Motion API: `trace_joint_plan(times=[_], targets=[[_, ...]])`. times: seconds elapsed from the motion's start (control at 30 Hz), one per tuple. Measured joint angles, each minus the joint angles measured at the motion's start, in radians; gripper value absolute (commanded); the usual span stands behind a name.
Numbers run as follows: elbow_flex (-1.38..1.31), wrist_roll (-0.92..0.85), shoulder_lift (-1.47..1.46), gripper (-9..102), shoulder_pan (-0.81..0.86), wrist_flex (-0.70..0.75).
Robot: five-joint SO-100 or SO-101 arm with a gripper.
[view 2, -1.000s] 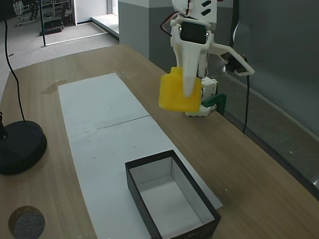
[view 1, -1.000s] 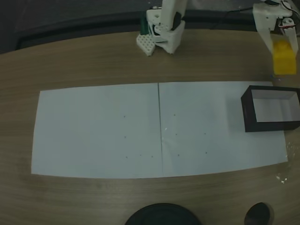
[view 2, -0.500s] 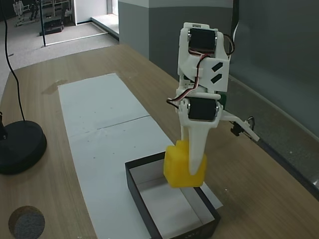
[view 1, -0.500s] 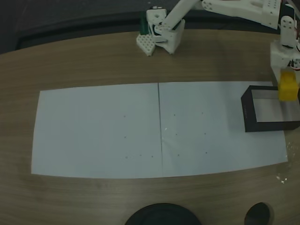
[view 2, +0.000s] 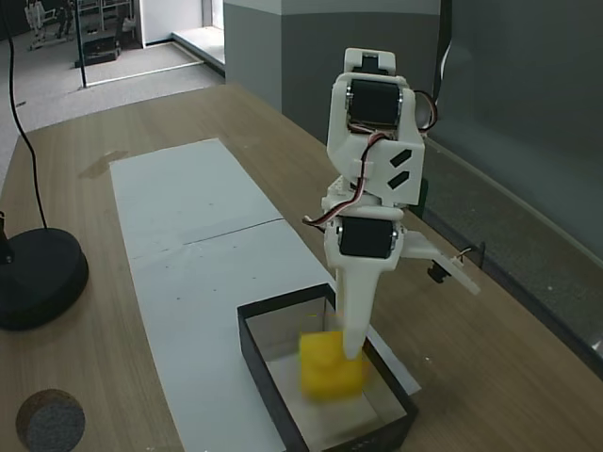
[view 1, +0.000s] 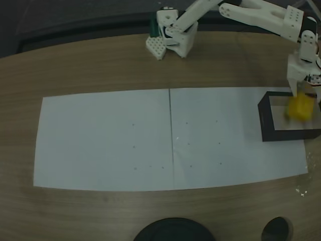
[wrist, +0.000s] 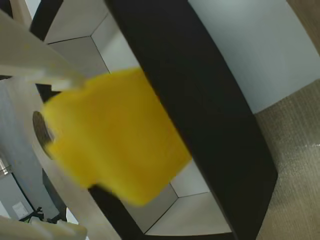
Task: Grab a yellow square and put it in the box.
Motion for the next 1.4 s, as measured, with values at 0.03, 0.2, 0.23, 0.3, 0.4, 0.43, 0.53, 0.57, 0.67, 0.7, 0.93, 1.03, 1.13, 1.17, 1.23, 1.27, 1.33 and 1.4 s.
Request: trace_joint_plan(times=[0.03, 0.2, 0.23, 0.3, 0.4, 0.43, 0.53, 0.57, 0.67, 0.7, 0.93, 1.03, 1.13, 1.17, 1.23, 1.27, 1.33, 1.4], targets=[[0.0, 0.0, 0.0, 25, 0.0, 0.012], [0.0, -0.012, 0.055, 0, 0.002, 0.109], [0.0, -0.028, 0.089, -1, 0.006, 0.135], [0.0, -0.066, 0.17, 0, 0.028, 0.184], [0.0, -0.071, 0.316, 0, 0.087, 0.279], [0.0, -0.061, 0.371, 0, 0.112, 0.308], [0.008, -0.002, 0.557, 0, 0.212, 0.336], [0.025, 0.02, 0.624, 0, 0.256, 0.337], [0.132, 0.089, 0.851, 0, 0.396, 0.337], [0.193, 0.114, 0.94, 0, 0.446, 0.337], [0.755, 0.137, 1.562, 0, 0.73, 0.238], [1.0, 0.109, 1.833, 0, 0.801, 0.158], [1.226, 0.106, 2.036, 0, 0.877, 0.086], [1.29, 0.101, 2.088, 0, 0.905, 0.063], [1.388, 0.097, 2.171, 0, 0.956, 0.014], [1.43, 0.097, 2.207, 0, 0.982, -0.014], [1.499, 0.097, 2.27, 0, 1.023, -0.063], [1.562, 0.097, 2.319, 0, 1.051, -0.107]])
